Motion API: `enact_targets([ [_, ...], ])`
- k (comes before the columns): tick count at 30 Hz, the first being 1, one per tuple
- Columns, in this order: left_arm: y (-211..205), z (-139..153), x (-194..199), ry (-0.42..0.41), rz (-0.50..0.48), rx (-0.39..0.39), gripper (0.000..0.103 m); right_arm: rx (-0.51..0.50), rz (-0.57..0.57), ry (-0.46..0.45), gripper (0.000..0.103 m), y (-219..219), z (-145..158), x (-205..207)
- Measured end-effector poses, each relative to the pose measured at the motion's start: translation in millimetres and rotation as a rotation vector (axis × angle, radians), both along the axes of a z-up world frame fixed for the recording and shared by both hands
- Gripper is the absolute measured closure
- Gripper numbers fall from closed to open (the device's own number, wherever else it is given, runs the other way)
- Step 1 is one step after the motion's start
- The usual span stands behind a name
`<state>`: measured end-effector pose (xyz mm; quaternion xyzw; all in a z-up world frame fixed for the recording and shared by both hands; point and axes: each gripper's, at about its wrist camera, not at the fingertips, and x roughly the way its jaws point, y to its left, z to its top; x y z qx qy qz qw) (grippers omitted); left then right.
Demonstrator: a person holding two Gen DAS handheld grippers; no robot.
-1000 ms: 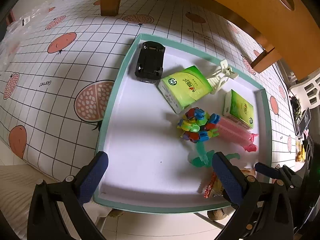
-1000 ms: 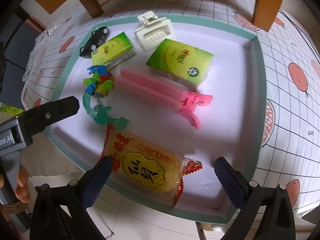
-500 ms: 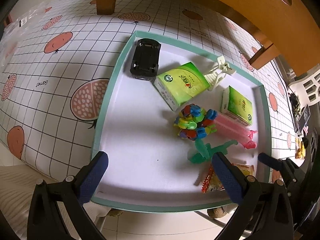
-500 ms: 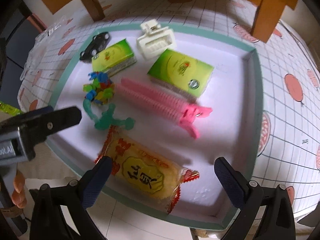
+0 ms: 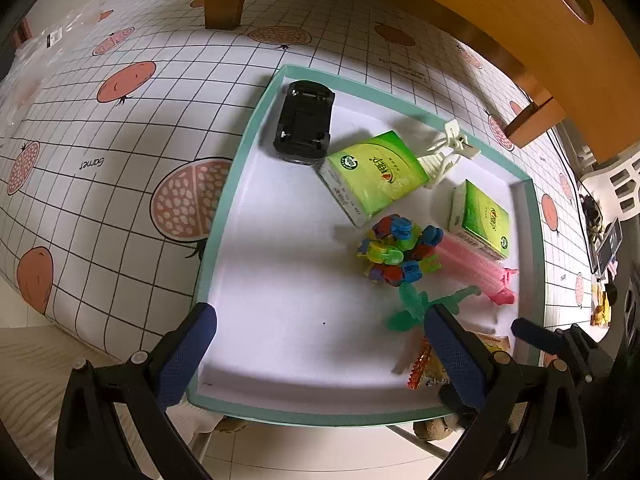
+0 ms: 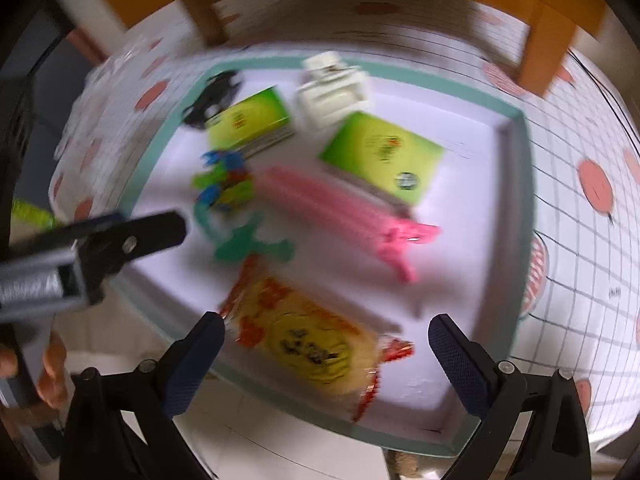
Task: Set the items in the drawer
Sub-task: 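Lower the right tool onto the yellow snack packet and close it, then lift the yellow snack packet with the right tool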
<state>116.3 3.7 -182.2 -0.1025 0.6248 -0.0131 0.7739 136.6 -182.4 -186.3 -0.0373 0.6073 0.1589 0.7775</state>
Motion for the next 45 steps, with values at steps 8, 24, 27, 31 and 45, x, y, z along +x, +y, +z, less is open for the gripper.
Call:
enact_targets([
  [8,-2,0,0,-0.001,-0.003,0.000,0.000,-0.088,0.020,0.011,0.000,8,-13,-11],
  [24,-12,-1,0,0.003,-0.039,-0.013,0.000,-0.073,-0.045,-0.075,0.017,-3,4,-12],
  [27,-14,-1,1,0.000,-0.042,-0.017,0.000,-0.060,-0.039,-0.067,0.023,-9,9,-7],
  [31,-16,-3,2,0.003,-0.038,-0.015,0.000,-0.048,-0.030,-0.042,0.025,-13,5,-1],
  [45,-4,0,0,-0.003,-0.021,-0.017,0.000,0.016,0.002,0.016,0.024,-10,12,-10],
])
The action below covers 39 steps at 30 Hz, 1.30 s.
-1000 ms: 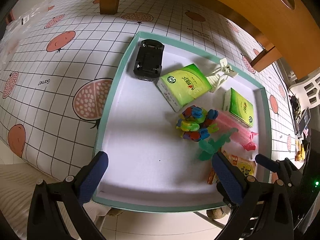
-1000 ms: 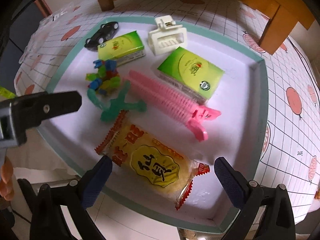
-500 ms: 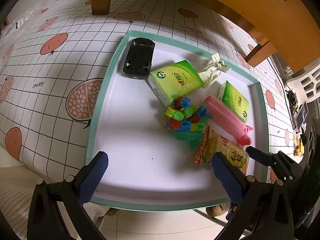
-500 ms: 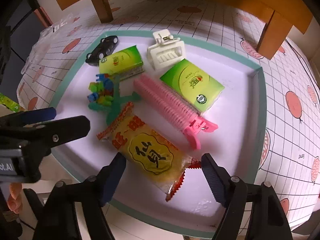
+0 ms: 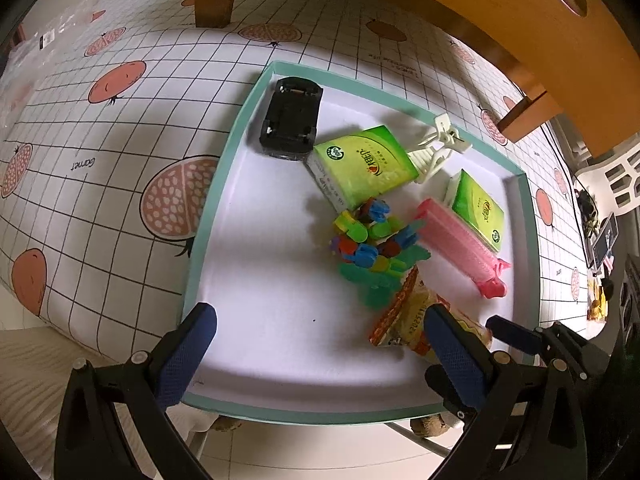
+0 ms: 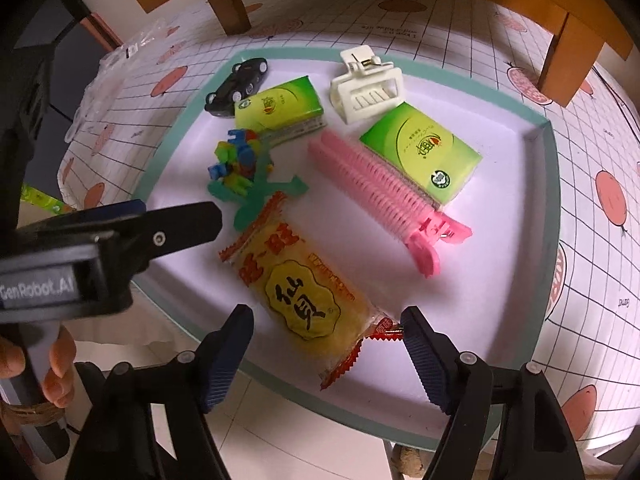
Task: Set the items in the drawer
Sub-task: 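Lift the yellow snack packet with the right tool, then grasp the colourful toy blocks with left tool while right tool holds the snack packet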
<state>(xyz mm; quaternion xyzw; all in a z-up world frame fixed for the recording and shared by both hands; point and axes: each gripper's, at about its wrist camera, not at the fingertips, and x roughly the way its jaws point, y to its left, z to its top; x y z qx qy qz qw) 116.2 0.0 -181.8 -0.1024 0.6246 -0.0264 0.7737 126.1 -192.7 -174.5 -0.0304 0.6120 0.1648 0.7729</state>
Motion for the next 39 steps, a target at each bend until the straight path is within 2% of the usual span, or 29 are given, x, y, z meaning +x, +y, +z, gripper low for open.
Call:
enact_targets([
  [6,1,2,1,-0.010,0.010,0.006,0.000,-0.007,0.016,-0.032,0.024,9,6,6],
  [19,10,7,-4,-0.024,0.026,0.002,0.000,-0.088,0.050,-0.058,0.025,43,-8,15],
  [26,7,7,-4,-0.025,0.029,-0.001,0.000,-0.080,-0.041,-0.050,0.040,23,-8,22],
  [30,2,7,-3,-0.034,0.020,-0.004,0.000,-0.042,-0.110,-0.026,0.041,4,-8,25],
  [39,-10,4,1,-0.039,-0.018,0.000,0.001,-0.025,-0.223,0.002,0.044,-19,-10,32],
])
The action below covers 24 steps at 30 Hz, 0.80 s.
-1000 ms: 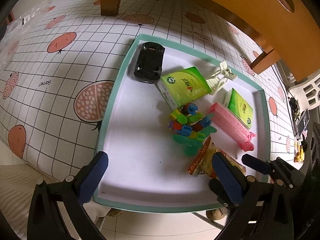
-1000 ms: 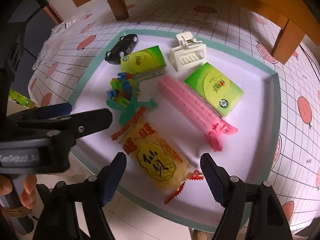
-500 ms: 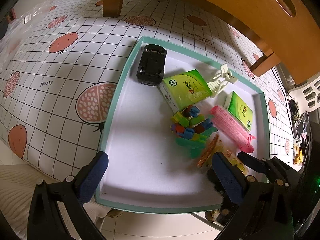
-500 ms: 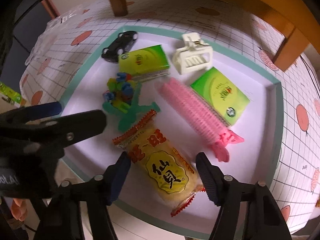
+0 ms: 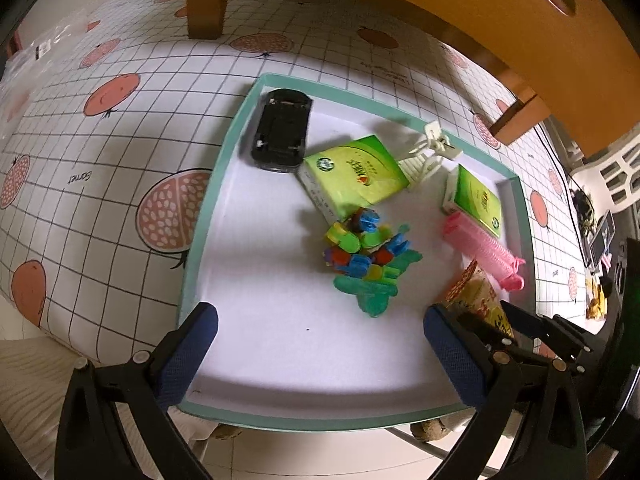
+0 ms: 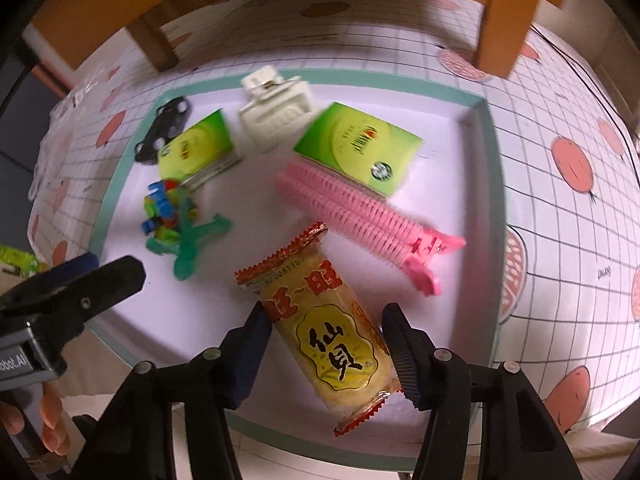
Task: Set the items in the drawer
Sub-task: 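Grasp the colourful toy blocks with left tool while right tool holds the snack packet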
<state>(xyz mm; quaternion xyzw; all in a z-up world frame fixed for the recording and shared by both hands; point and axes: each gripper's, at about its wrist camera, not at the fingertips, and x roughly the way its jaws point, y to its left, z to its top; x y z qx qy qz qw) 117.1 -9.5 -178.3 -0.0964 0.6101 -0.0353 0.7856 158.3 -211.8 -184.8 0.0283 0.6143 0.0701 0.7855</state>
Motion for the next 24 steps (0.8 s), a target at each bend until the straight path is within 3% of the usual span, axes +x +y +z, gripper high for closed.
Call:
enact_targets([
  [9,-26,-6,7,-0.016,-0.082,0.017,0.002,0.097,-0.080,0.035,0.047,-18,-3,5],
  [12,-39,-9,8,-0.020,-0.125,0.029,0.016,0.128,-0.104,0.044,0.047,-33,-5,3],
  [15,-45,-16,13,-0.008,-0.138,0.039,0.018,0.139,-0.111,0.046,0.047,-37,-5,3],
  [24,-52,-24,21,-0.024,-0.144,0.058,0.041,0.126,-0.102,0.046,0.048,-42,-1,-4],
])
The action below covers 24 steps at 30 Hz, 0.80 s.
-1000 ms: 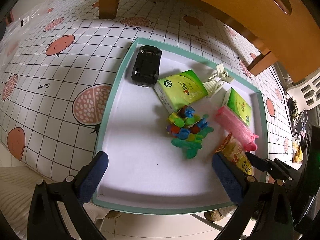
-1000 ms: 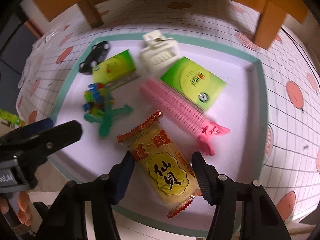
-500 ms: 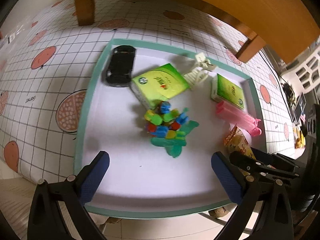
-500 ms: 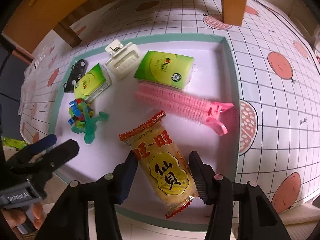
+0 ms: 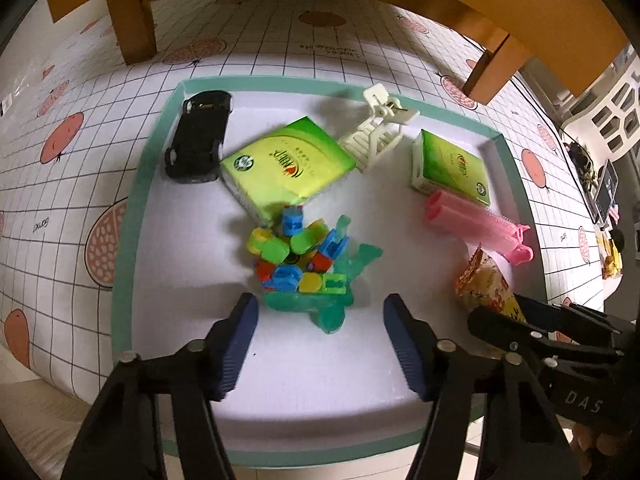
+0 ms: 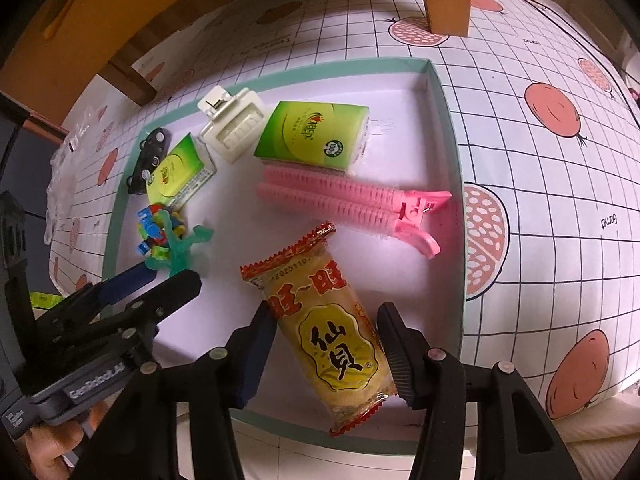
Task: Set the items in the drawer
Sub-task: 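Grasp the colourful toy blocks with left tool while right tool holds the snack packet, then carry the green toy piece with left tool while right tool carries the snack packet to the drawer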
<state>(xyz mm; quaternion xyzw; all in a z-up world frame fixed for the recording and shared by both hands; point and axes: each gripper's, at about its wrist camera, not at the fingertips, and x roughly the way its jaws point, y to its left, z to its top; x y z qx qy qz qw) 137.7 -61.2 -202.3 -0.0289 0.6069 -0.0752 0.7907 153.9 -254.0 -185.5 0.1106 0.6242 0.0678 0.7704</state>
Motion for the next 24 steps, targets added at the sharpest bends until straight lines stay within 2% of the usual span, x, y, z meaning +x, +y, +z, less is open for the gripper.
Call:
enact_targets([
  [4,-1,1,0,-0.006,-0.003,0.009,0.060,-0.007,0.002,0.002,0.048,4,0,2],
  [7,0,0,2,0.002,0.006,-0.021,0.060,-0.009,0.003,0.002,0.048,5,-1,3],
  [13,4,3,-4,0.015,-0.002,-0.035,0.060,-0.004,0.003,0.002,0.048,5,-1,3],
  [24,20,7,-16,0.037,0.029,-0.097,0.060,0.020,0.025,-0.001,0.058,14,0,5],
])
